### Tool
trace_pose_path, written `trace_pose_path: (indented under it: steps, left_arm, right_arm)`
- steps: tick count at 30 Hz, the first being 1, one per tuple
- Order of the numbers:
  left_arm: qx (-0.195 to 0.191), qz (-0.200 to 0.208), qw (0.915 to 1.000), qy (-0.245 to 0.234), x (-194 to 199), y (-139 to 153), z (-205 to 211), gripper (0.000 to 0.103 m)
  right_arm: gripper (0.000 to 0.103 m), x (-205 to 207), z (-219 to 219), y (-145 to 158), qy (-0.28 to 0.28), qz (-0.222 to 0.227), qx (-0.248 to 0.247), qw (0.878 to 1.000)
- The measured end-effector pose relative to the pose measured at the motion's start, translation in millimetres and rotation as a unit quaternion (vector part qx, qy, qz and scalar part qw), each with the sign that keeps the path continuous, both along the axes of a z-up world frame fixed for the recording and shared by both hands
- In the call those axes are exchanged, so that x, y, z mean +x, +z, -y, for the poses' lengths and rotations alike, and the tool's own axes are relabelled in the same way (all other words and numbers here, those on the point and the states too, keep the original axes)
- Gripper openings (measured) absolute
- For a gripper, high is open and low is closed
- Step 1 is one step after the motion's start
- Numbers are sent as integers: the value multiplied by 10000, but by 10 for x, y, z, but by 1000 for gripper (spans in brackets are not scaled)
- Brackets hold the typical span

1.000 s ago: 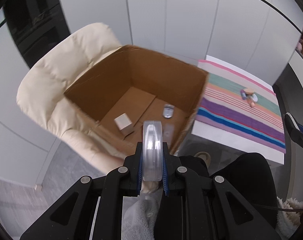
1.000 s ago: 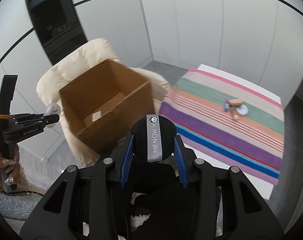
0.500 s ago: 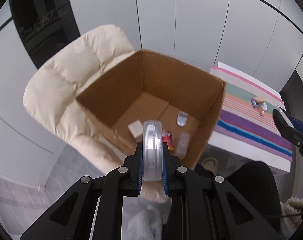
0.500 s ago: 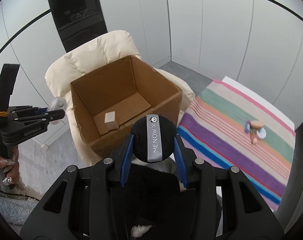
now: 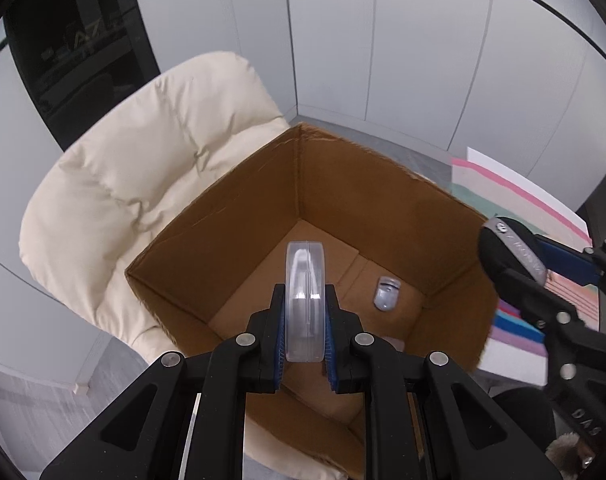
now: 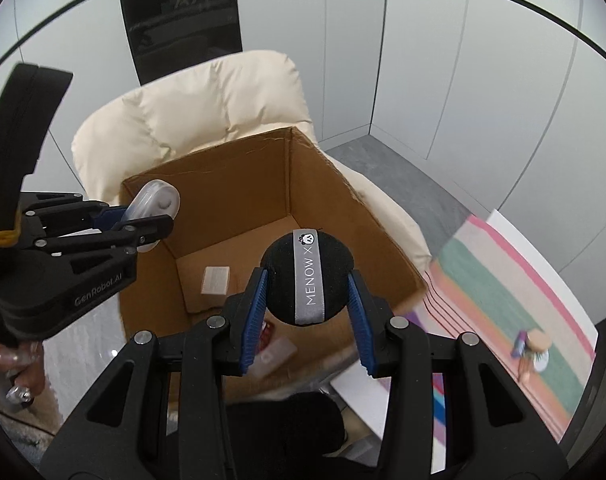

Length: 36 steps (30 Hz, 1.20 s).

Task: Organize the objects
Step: 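Open both tools to drop the compact and clear case into the box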

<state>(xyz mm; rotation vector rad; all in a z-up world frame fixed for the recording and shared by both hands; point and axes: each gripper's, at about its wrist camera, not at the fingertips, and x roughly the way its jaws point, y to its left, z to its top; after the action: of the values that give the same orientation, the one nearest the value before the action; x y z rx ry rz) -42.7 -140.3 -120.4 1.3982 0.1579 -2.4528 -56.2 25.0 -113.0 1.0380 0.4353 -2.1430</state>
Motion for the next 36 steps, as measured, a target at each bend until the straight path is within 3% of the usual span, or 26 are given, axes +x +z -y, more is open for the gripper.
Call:
trace_pose_path:
  steps: [7,9,10,11,12,13,16,23,36]
  left_arm:
    - [107,88,9997,209,-70,-116,283,17]
    - [106,81,9996,259,-70,-126,319,19]
    - [83,65,9995,296,-66,-133,336,33]
    - [20,89,9994,349,-69,-141,348,46]
    - [-56,147,9991,396,-80,-151,361,78]
    - [-158,202,9986,465,-82,-154,367,97]
    - [-237,122,9982,545,-45,-108,398,99]
    - [-18,-19,9984,572,23,-23,442,99]
    - [29,-60,9984,567,89,32,435,99]
  right_arm:
    - [41,-187,312,-211,144,85,111,9998]
    - [49,-199,354,-235,176,80,88,9998]
    - [54,-208,371,-234,157,53,56,9998]
    - [76,-218,382,-232,118,27,64,9999]
    - [102,-224,391,-226,59,-12,97,9999]
    - [103,-228,395,-218,7,-72,104,9999]
    - [103,-234,369,-196,-143,-162,145,9997]
    - [103,-371,276,-242,-335,305,1,9990]
    - [103,-307,176,-131,-499,251,28,9984]
